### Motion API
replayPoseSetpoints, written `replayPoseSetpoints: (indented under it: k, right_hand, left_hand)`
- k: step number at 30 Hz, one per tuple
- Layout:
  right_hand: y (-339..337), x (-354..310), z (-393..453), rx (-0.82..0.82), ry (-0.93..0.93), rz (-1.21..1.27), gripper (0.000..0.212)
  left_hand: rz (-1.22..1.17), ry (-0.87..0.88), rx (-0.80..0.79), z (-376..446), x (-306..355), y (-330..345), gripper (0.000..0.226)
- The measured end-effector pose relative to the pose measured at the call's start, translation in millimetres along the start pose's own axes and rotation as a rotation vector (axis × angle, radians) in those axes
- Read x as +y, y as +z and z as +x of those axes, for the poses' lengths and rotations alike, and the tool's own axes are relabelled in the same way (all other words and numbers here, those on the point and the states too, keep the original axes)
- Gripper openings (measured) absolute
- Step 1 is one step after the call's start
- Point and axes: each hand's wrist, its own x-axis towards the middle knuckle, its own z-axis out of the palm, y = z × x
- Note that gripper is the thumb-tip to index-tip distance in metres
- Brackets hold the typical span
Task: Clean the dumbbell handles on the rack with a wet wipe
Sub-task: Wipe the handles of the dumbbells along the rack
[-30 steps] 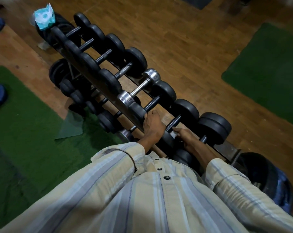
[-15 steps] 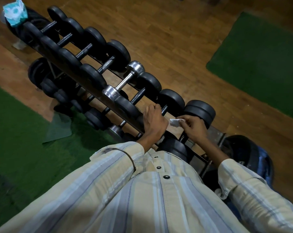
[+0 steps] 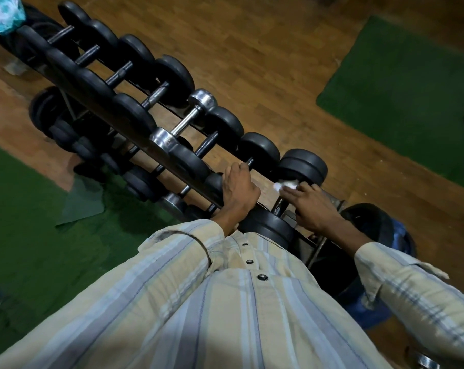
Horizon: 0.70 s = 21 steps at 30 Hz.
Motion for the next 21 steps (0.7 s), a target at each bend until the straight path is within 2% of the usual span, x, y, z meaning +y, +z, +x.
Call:
replayPoseSetpoints:
  k: [2, 3, 7, 9, 12, 15, 19, 21]
  right_hand:
    - [1.9, 2.1, 4.3, -0.026, 0.107, 0.004, 0.083]
    - [1.4, -1.5, 4.1, -0.036, 0.099, 0.040, 0.084]
    - [0.8, -15.6, -13.7, -0.074, -0.196, 0.368, 0.086]
    - [4.6, -9.5, -16.1, -0.040, -0.223, 0.344, 0.089]
    - [13.9, 4.5, -12.6, 0.029, -0.063, 0.207, 0.092]
    - [15.4, 7.5, -10.0, 0.071, 0.097, 0.186, 0.091]
    - [18.7, -10.5, -22.1, 0.120, -0.111, 0.326, 0.086]
    - [22.4, -14.8, -28.9, 0.175, -0.133, 0.423, 0.078]
  left_hand:
    - [0.007, 0.001, -0.002, 0.9, -0.7, 0.0, 0.030]
    - [0.012, 0.004, -0.003, 0.8, -1.0, -0.1, 0.029]
    - [0.018, 0.002, -0.007, 2.2, -1.0, 0.5, 0.029]
    - [0.024, -0.005, -0.008, 3.0, -0.8, 0.8, 0.029]
    - [0.020, -0.011, 0.000, 3.2, -0.6, 2.5, 0.030]
    - [0.033, -0.016, -0.009, 3.9, 0.4, 3.5, 0.031]
    - [0.062, -0.031, -0.006, 5.0, 1.7, 5.5, 0.033]
    - [0.061, -0.039, -0.002, 5.1, 2.5, 5.8, 0.033]
